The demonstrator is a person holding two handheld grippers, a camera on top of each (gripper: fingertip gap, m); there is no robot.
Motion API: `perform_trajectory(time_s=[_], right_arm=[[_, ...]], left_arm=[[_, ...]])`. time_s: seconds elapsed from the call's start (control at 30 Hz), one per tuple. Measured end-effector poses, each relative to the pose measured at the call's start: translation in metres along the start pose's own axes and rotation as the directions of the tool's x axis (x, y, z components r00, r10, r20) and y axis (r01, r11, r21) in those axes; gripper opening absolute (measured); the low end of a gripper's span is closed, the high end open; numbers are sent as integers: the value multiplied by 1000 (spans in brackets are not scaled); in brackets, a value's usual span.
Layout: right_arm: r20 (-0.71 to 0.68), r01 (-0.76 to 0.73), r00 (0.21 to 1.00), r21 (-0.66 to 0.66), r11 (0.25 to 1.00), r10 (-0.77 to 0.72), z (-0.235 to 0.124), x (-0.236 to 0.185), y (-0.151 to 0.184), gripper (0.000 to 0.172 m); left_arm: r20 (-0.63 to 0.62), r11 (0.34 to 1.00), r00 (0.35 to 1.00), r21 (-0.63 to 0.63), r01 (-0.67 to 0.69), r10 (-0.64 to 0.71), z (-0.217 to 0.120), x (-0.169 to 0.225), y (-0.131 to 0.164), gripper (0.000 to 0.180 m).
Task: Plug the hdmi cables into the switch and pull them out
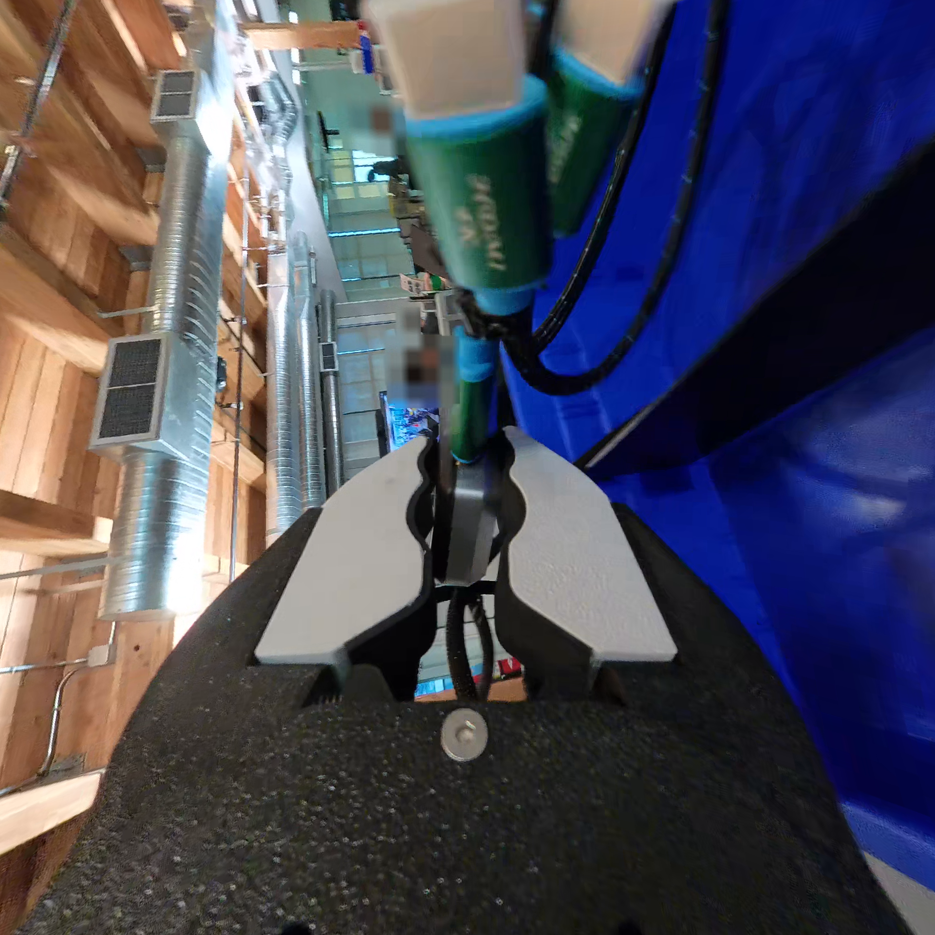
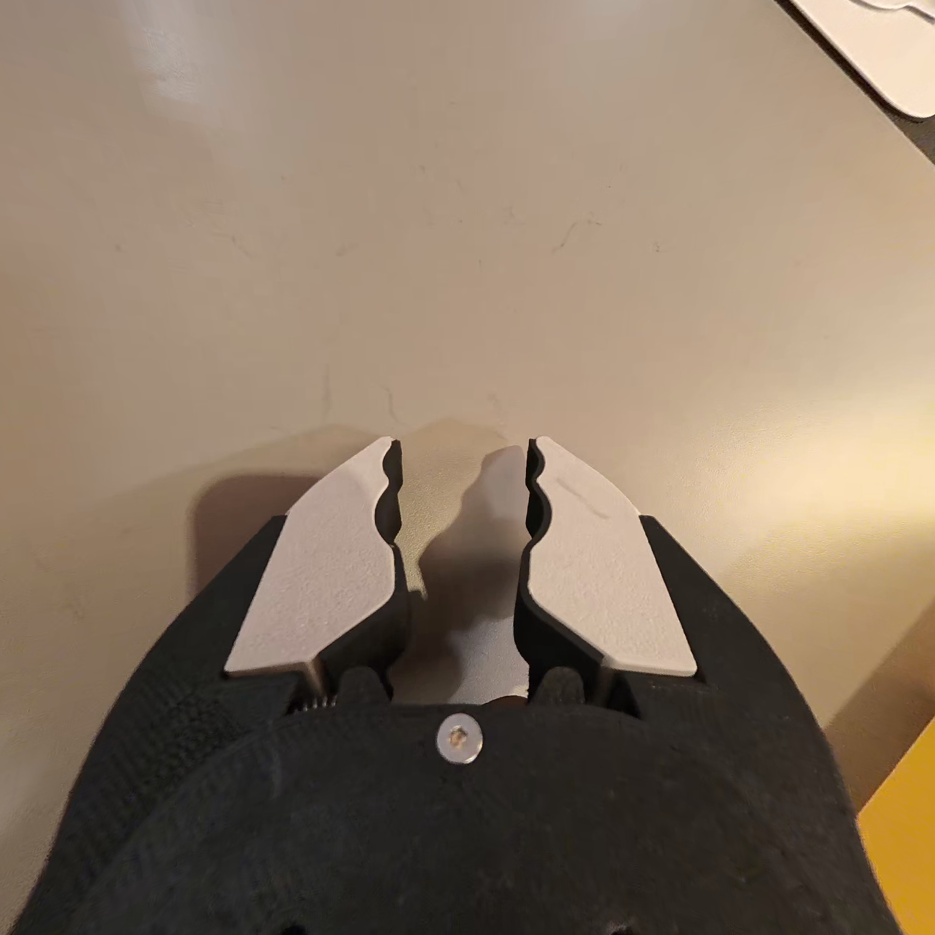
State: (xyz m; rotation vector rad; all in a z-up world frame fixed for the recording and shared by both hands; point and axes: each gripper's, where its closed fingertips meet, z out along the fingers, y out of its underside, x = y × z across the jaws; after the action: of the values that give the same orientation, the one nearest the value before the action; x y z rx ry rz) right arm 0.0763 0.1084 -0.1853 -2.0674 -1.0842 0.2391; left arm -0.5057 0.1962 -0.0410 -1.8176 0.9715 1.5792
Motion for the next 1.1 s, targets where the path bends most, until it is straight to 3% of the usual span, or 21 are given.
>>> perform_trajectory(time_s=[0.2,0.33,0.43,0.53,0.67,0.8,0.93,1.1], right_arm=[[13,-13,1000,-8,1000,14,1,0,0,47],[17,-17,1000,-9,1000,17,2,0,0,47],[19,-21,1000,-11,1000,21,3,1,0,47],[18,-24,1000,-13,1000,24,4,1,-1,47],[12,-23,1000,-10,1000,23,4,1,-1,47],[2,-19,1000,-6,1000,19,3,2,-2,48],[-21,-14,1000,0,1000,14,2,3,-2,48],[-99,15,995,20,1000,-13,-2,8,-3,48]], left_arm=[[147,993,983,59,102,-110,-25,-82,7,21],[218,981,960,129,148,-174,-59,-138,-5,21],[242,960,946,234,157,-214,-98,-171,-35,21],[239,923,944,362,132,-229,-140,-181,-83,21],[203,836,950,541,91,-235,-193,-163,-158,22],[101,712,965,694,107,-243,-232,-120,-233,21],[3,644,978,753,134,-207,-242,-54,-291,21],[-57,648,982,744,162,-179,-233,28,-331,21]])
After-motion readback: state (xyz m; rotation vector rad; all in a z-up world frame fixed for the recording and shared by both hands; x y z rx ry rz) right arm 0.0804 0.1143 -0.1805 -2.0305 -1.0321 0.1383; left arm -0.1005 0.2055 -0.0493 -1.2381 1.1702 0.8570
